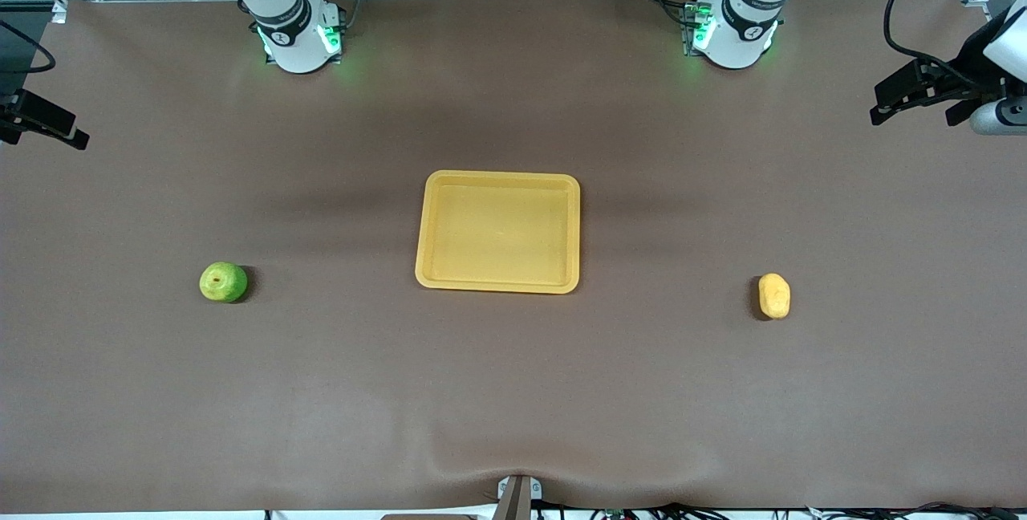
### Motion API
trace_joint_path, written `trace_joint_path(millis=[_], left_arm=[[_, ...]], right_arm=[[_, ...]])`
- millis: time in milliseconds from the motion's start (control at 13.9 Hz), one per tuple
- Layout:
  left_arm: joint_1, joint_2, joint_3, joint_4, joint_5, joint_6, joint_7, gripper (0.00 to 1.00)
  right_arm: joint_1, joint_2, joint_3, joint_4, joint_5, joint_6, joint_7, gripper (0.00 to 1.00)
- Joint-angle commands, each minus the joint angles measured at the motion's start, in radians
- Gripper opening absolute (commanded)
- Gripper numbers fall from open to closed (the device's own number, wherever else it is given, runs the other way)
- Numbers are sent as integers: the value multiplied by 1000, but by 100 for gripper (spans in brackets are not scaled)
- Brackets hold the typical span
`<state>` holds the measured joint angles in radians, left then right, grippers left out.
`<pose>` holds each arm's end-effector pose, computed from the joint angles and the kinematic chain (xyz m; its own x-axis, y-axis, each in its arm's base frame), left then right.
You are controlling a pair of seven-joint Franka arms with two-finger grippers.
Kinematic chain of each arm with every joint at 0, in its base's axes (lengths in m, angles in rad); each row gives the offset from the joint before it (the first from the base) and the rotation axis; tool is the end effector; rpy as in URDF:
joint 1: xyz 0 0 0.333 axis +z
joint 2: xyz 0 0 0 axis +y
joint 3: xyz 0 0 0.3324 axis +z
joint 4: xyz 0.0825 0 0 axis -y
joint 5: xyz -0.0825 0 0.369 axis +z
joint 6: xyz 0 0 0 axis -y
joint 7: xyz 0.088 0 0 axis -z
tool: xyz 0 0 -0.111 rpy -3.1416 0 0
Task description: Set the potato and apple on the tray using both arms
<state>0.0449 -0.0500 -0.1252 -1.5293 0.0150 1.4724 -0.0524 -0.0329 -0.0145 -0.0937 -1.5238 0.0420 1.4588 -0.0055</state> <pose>0.5114 -0.0414 0.6732 0.9996 -0.0262 -0.0062 -0.0264 -0.9994 -0.0215 0.5196 -0.0615 0.6564 0.9920 -0.1159 -0.0502 -0.1181 -0.9920 -0.0435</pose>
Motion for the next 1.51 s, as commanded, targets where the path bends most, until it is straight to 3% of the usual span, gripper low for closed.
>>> trace_joint_path(millis=[0,1435], left_arm=[[0,-7,7,-9,-1,-3,3,100],[26,-8,2,-52,-12,-44,0,100]], right_arm=[[-7,2,3,10,-11,-3,-7,100],[-7,2,3,10,-11,-2,-7,100]])
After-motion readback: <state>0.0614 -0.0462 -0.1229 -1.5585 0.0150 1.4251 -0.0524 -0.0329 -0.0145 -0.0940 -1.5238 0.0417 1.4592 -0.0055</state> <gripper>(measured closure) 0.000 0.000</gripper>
